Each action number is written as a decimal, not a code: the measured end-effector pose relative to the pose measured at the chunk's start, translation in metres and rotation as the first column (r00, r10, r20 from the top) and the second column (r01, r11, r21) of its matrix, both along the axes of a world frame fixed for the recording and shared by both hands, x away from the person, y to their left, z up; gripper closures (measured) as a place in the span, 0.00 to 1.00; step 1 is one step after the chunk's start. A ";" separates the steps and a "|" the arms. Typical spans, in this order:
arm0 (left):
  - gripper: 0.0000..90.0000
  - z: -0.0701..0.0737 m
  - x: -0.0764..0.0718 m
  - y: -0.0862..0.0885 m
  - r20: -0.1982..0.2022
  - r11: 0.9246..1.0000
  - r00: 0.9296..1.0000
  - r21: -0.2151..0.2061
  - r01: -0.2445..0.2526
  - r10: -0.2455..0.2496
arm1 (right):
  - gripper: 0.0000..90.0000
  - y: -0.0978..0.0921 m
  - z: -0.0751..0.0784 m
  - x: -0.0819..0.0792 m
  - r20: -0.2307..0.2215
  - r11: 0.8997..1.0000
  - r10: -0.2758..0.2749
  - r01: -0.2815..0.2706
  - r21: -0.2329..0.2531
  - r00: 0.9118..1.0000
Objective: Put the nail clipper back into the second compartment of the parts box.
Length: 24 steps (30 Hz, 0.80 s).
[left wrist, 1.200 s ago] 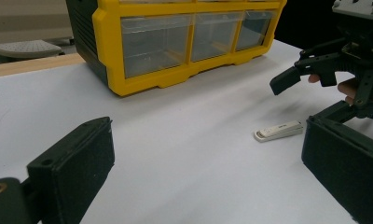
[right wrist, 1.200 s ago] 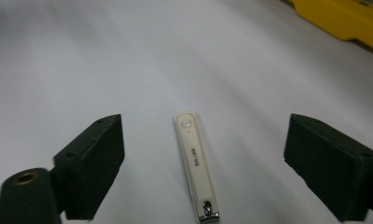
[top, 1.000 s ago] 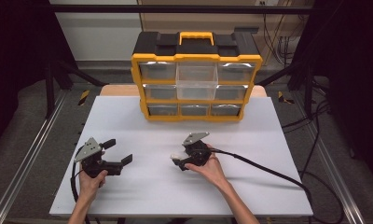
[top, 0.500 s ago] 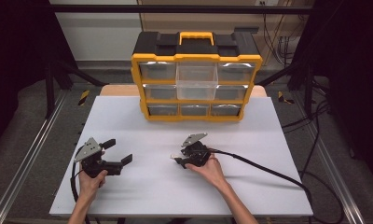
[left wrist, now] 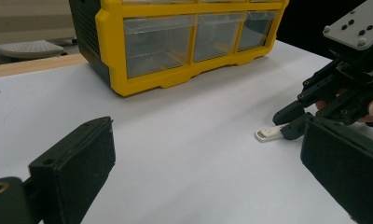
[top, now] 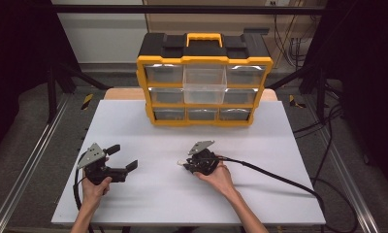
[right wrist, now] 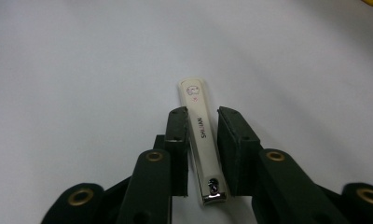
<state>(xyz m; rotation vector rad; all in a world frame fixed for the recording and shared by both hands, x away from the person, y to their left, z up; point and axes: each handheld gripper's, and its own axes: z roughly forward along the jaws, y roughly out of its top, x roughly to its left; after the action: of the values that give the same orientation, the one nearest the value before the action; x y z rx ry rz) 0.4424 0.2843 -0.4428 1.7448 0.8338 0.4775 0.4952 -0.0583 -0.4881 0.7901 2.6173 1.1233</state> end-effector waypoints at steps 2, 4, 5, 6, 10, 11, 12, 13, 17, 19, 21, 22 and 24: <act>0.03 0.000 0.000 0.000 0.000 1.000 1.000 0.001 -0.002 0.002 | 0.84 0.000 0.000 0.000 0.005 1.000 0.003 -0.003 -0.002 1.000; 0.03 0.000 0.000 0.000 -0.001 1.000 1.000 0.000 -0.003 0.003 | 0.85 0.000 0.000 0.000 0.005 1.000 0.005 -0.005 -0.002 1.000; 0.03 0.000 0.000 0.000 -0.001 1.000 1.000 0.000 -0.003 0.003 | 0.86 0.000 0.000 0.000 0.005 1.000 0.006 -0.006 -0.001 1.000; 0.03 0.000 0.000 0.000 -0.001 1.000 1.000 0.001 -0.003 0.003 | 0.86 0.000 0.000 0.000 0.011 1.000 0.008 -0.008 -0.002 1.000; 0.04 0.000 0.000 0.000 0.000 1.000 1.000 0.003 -0.002 0.002 | 0.86 -0.001 -0.001 0.000 0.015 1.000 0.015 -0.015 -0.001 1.000; 0.03 0.000 0.000 0.000 -0.001 1.000 1.000 0.002 -0.003 0.003 | 0.86 -0.001 -0.001 0.000 0.016 1.000 0.016 -0.016 0.000 1.000; 0.04 0.000 0.000 0.000 -0.001 1.000 1.000 0.001 -0.003 0.003 | 0.86 -0.001 -0.001 -0.001 0.015 1.000 0.017 -0.017 -0.001 1.000; 0.04 0.000 0.000 0.000 -0.001 1.000 1.000 0.000 -0.003 0.003 | 0.86 -0.001 -0.001 0.000 0.016 1.000 0.018 -0.017 -0.001 1.000; 0.04 0.000 0.000 0.000 0.001 1.000 1.000 0.004 -0.002 0.002 | 0.86 -0.001 -0.001 0.000 0.016 1.000 0.018 -0.018 0.000 1.000; 0.04 0.000 0.000 0.000 0.001 1.000 1.000 0.004 -0.002 0.002 | 0.86 -0.001 -0.001 0.000 0.010 1.000 0.019 -0.019 0.006 1.000; 0.04 0.000 0.000 0.000 -0.001 1.000 1.000 0.001 -0.003 0.003 | 0.86 -0.001 0.000 0.000 0.004 1.000 0.011 -0.011 0.006 1.000; 0.04 0.000 0.000 0.000 -0.001 1.000 1.000 0.000 -0.002 0.002 | 0.86 -0.001 -0.001 0.001 0.002 1.000 0.011 -0.011 0.011 1.000; 0.04 0.000 0.000 0.000 0.000 1.000 1.000 -0.001 -0.004 0.004 | 0.86 -0.001 0.000 0.001 -0.012 1.000 0.010 -0.010 0.022 1.000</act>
<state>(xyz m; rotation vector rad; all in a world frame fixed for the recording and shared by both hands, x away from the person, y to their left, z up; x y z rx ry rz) 0.4420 0.2843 -0.4426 1.7424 0.8375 0.4788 0.4959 -0.0597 -0.4883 0.7908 2.6261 1.1554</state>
